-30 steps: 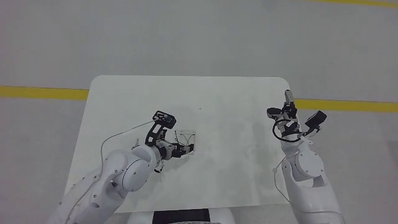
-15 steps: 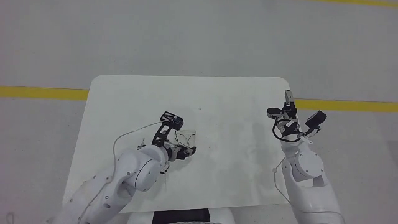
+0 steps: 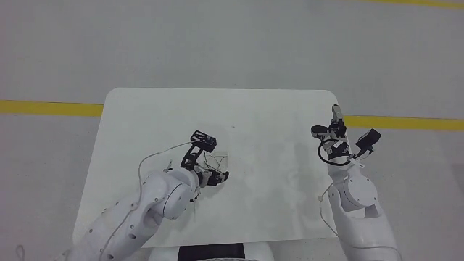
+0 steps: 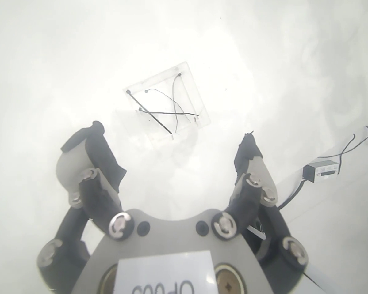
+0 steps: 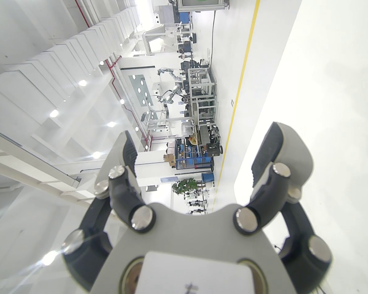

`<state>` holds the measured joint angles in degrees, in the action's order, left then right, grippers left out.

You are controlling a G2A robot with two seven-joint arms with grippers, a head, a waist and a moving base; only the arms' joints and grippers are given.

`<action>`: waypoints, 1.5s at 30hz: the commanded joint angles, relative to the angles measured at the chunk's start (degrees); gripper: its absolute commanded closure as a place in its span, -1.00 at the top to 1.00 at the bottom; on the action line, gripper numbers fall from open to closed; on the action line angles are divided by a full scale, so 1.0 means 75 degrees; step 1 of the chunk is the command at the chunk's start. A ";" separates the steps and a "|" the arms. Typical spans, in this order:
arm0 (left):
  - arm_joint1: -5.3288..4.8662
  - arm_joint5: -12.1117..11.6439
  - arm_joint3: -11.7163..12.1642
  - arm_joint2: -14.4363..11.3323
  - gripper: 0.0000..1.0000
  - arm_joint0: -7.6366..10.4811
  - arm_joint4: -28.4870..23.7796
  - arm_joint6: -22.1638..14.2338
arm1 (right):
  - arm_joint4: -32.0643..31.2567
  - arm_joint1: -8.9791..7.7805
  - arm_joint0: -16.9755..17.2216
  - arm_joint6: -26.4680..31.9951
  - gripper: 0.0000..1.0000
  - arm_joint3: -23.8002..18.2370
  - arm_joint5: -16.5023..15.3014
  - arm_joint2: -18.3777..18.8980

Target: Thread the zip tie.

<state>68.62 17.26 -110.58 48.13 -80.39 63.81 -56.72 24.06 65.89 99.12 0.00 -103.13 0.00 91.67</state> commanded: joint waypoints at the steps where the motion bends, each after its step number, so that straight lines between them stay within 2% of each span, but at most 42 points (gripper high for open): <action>1: 0.0045 0.0023 0.0123 -0.0184 1.00 0.0181 0.0112 -0.0083 | 0.0000 0.0000 0.0000 0.0000 1.00 0.0000 0.0000 0.0000; 7: 0.0249 0.0297 0.0613 -0.0604 1.00 0.0850 0.0062 -0.0372 | 0.0000 0.0000 0.0000 0.0000 1.00 0.0000 0.0000 0.0000; 11: 0.0401 0.0297 0.0906 -0.0580 1.00 0.1025 0.0001 -0.0270 | 0.0000 0.0000 0.0000 0.0000 1.00 0.0000 0.0000 0.0000; 13: 0.0455 0.0297 0.0945 -0.0543 1.00 0.0969 0.0127 -0.0095 | 0.0000 0.0000 0.0000 0.0000 1.00 0.0000 0.0000 0.0000; 24: 0.0459 0.0297 0.0940 -0.0530 1.00 0.0928 0.0150 0.0014 | 0.0000 0.0000 0.0000 0.0000 1.00 0.0000 0.0000 0.0000; 27: 0.0508 0.0297 0.0967 -0.0391 1.00 0.0782 0.0613 -0.0087 | 0.0000 0.0000 0.0000 0.0000 1.00 0.0000 0.0000 0.0000; 30: 0.0670 0.0297 0.0901 -0.0188 1.00 0.0576 0.1175 -0.0506 | 0.0000 0.0000 0.0000 0.0000 1.00 0.0000 0.0000 0.0000; 32: 0.0833 0.0297 0.0771 -0.0115 1.00 0.0446 0.1548 -0.0792 | 0.0000 0.0000 0.0000 0.0000 1.00 0.0000 0.0000 0.0000; 37: 0.1232 0.0297 0.0682 0.0040 1.00 0.0277 0.2477 -0.1573 | 0.0000 0.0000 0.0000 0.0000 1.00 0.0000 0.0000 0.0000; 39: 0.1436 0.0297 0.0710 0.0117 1.00 0.0215 0.2763 -0.1899 | 0.0000 0.0000 0.0000 0.0000 1.00 0.0000 0.0000 0.0000; 40: 0.1492 0.0297 0.0705 0.0117 1.00 0.0222 0.2903 -0.1945 | 0.0000 0.0000 0.0000 0.0000 1.00 0.0000 0.0000 0.0000; 45: 0.1492 0.0297 0.0705 0.0117 1.00 0.0222 0.2903 -0.1945 | 0.0000 0.0000 0.0000 0.0000 1.00 0.0000 0.0000 0.0000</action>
<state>79.81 19.48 -105.29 49.01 -78.73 85.59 -71.32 24.06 65.89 99.12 0.00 -103.13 0.00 91.67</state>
